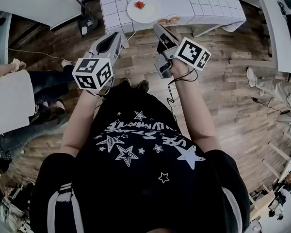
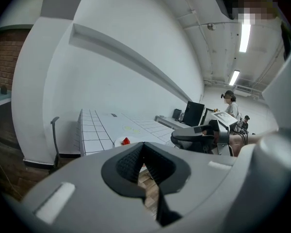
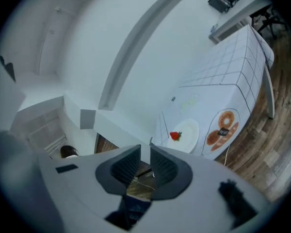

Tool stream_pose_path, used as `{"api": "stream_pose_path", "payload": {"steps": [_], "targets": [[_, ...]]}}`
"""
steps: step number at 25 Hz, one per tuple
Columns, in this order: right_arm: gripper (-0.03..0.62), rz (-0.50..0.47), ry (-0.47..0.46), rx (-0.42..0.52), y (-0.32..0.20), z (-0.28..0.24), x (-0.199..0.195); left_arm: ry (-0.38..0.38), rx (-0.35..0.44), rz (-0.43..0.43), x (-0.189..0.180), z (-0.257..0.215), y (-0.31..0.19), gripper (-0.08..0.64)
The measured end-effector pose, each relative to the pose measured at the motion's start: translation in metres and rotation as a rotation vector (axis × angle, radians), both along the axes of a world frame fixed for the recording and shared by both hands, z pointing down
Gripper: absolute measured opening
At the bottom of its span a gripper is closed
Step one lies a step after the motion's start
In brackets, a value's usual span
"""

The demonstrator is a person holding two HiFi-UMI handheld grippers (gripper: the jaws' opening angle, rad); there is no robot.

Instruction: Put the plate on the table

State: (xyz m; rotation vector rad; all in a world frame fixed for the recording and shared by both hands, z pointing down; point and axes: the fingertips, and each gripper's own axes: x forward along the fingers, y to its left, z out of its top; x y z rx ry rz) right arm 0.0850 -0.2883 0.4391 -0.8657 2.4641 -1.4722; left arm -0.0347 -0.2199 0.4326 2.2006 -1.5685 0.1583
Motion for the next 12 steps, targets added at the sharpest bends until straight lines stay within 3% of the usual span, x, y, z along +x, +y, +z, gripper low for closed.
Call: {"api": "stream_pose_path", "payload": {"steps": [8, 12], "targets": [[0.034, 0.023, 0.139, 0.18, 0.026, -0.024, 0.0, 0.006, 0.026, 0.068, 0.012, -0.011, 0.013, 0.009], [0.028, -0.01, 0.196, 0.248, 0.055, -0.03, -0.02, 0.015, 0.04, 0.091, 0.002, -0.013, 0.037, 0.009]]}}
